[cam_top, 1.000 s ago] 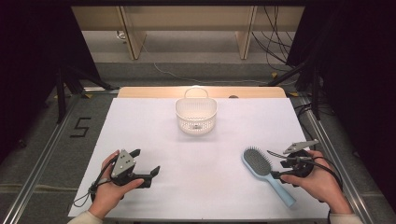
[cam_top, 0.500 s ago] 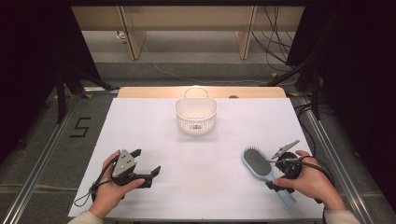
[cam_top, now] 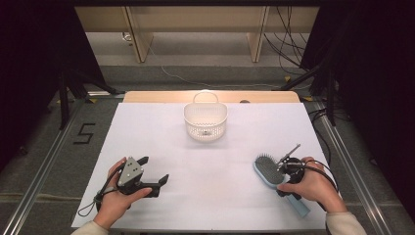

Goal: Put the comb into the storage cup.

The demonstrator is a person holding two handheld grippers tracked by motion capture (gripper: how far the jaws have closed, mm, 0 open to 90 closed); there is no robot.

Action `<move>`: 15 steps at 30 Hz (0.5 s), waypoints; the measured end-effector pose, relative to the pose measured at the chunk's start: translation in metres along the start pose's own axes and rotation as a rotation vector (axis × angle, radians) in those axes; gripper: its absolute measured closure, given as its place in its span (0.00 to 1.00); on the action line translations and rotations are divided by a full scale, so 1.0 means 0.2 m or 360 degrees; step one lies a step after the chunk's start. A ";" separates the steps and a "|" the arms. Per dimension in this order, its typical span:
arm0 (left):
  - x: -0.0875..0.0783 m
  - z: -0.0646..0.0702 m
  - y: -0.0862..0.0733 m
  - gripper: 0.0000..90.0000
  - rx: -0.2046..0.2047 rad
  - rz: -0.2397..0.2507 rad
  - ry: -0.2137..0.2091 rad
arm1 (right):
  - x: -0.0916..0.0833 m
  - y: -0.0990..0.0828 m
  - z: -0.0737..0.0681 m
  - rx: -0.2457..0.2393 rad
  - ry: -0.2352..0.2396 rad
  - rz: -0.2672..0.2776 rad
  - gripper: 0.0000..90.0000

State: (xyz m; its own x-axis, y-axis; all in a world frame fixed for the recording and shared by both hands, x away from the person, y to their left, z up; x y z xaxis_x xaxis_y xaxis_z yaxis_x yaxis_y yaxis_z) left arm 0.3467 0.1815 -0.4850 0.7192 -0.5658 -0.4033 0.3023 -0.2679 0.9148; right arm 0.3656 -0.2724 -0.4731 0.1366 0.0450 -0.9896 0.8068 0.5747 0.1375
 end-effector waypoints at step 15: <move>0.00 0.00 0.00 0.07 -0.0006 0.0006 -0.0004 | 0.07 0.03 -0.04 -0.0005 0.0016 -0.0076 0.37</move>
State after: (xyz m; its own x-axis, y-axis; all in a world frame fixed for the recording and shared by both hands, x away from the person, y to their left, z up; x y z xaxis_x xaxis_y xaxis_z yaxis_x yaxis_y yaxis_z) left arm 0.3465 0.1808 -0.4851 0.7187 -0.5686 -0.4001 0.3022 -0.2628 0.9163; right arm 0.3674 -0.2627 -0.4864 0.0919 0.0257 -0.9954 0.8104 0.5790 0.0898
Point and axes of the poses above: each handheld gripper's, and its own axes: x roughly forward along the jaws, y roughly out of its top, z roughly to its right, the point moved 3 cm from there along x, roughly forward along the jaws
